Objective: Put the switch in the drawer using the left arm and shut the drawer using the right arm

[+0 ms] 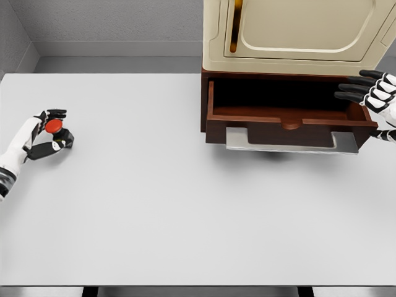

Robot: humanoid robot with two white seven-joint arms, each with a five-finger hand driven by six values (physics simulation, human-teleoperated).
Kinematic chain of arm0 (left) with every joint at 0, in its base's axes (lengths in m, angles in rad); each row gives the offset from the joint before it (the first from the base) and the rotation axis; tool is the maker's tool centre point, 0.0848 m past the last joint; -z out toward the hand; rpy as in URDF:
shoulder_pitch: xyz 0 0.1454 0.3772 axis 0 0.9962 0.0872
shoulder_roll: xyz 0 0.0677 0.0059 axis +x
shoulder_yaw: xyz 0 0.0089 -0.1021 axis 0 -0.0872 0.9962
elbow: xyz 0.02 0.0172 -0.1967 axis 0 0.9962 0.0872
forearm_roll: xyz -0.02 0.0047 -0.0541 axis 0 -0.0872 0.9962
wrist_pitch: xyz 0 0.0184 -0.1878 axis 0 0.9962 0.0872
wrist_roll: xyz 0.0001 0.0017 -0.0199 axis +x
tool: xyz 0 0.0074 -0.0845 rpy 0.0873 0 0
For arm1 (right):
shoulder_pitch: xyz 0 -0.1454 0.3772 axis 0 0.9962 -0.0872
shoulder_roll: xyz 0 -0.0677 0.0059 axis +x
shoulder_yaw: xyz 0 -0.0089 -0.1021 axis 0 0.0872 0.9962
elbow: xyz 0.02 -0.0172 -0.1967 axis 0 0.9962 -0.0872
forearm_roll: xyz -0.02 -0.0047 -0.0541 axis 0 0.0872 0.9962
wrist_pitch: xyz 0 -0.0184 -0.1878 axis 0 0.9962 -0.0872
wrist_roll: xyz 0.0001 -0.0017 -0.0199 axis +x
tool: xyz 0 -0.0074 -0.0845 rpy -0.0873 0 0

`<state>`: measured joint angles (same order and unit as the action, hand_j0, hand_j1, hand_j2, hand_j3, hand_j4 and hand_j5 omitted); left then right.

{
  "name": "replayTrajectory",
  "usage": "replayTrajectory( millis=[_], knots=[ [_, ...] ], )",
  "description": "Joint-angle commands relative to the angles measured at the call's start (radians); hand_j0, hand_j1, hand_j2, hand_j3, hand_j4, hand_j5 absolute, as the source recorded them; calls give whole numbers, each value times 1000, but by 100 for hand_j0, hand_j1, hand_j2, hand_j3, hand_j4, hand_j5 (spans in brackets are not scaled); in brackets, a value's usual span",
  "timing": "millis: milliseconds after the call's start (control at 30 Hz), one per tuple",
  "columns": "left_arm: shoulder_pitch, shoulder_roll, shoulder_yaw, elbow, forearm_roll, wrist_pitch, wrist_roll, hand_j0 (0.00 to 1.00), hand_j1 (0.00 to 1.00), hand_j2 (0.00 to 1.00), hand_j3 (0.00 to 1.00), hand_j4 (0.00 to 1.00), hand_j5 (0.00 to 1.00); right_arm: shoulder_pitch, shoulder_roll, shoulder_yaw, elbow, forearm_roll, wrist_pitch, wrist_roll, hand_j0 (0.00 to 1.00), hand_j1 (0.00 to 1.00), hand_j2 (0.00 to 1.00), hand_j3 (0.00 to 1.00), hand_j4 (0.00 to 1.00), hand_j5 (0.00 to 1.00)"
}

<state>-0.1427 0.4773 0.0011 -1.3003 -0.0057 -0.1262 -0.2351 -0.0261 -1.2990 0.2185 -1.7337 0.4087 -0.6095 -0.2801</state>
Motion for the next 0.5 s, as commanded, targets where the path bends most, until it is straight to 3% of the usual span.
replayTrajectory(
  millis=[0,300,467],
  knots=[
    [0,1,0,3,7,0,0,70,70,70,70,70,70,0,-5,-1,0,-7,-1,-1,100,100,100,100,100,100],
    [0,1,0,-27,7,2,0,61,61,61,61,61,61,12,-9,-1,-3,-8,-1,-2,100,100,100,100,100,100],
    [3,0,0,-28,6,2,-1,62,62,62,62,62,62,14,-9,-1,-1,-8,-1,-2,100,100,100,100,100,100]
  ],
)
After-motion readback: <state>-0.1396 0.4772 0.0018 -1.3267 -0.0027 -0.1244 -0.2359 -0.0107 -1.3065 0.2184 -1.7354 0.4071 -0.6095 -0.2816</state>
